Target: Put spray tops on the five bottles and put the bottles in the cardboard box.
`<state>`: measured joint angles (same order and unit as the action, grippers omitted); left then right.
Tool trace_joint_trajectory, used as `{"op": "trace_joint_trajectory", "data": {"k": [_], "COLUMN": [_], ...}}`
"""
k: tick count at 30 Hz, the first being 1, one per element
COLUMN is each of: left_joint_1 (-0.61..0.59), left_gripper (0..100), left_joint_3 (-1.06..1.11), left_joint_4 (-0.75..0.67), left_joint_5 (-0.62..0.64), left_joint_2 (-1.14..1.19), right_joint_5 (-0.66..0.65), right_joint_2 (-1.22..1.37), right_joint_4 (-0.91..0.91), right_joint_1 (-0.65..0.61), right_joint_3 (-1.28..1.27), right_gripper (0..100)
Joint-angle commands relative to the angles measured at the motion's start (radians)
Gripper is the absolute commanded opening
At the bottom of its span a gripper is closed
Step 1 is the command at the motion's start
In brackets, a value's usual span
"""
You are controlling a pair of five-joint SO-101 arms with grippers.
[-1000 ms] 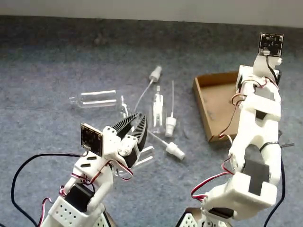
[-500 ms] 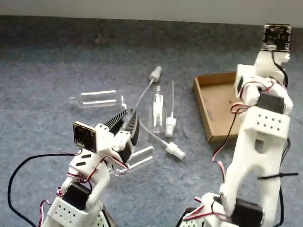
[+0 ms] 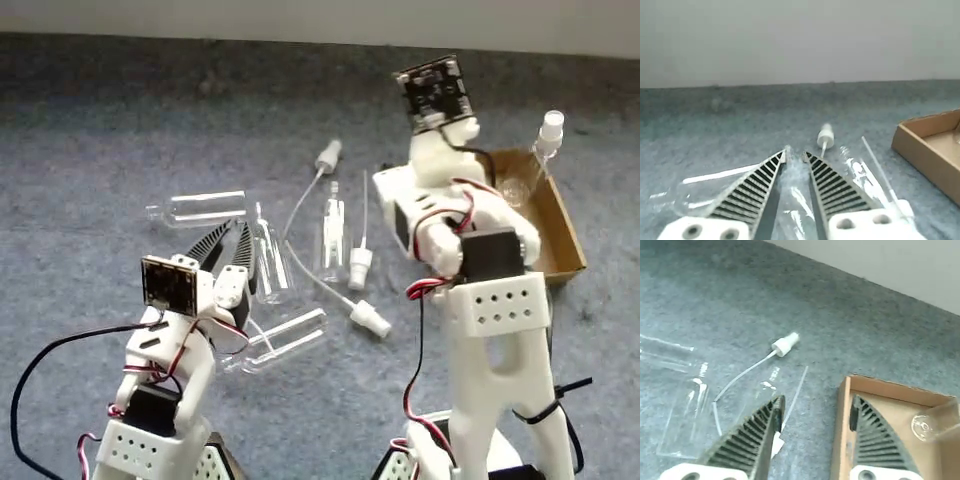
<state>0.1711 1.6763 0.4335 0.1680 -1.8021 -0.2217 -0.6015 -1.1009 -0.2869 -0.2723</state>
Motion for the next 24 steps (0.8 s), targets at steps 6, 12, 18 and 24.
{"op": "trace_joint_trajectory", "data": {"k": [6, 12, 18, 24], "left_joint_1": [-0.153, -0.183, -0.182, -0.182], "left_gripper": [1, 1, 1, 1], "left_joint_3": [0.018, 0.018, 0.018, 0.018], "left_joint_4": [0.193, 0.235, 0.236, 0.238], "left_joint_5": [-0.018, -0.020, -0.020, -0.146], "left_joint_2": [-0.012, -0.010, -0.010, -0.004], "right_joint_5": [0.071, 0.149, 0.173, 0.210], "right_joint_2": [0.157, 0.430, 0.720, 0.993], "right_joint_4": [-0.031, -0.143, -0.292, -0.357], "right_joint_1": [-0.107, -0.133, -0.186, -0.214], "right_joint_3": [0.108, 0.341, 0.610, 0.825], "right_gripper": [16.6, 16.6, 16.8, 27.5]}}
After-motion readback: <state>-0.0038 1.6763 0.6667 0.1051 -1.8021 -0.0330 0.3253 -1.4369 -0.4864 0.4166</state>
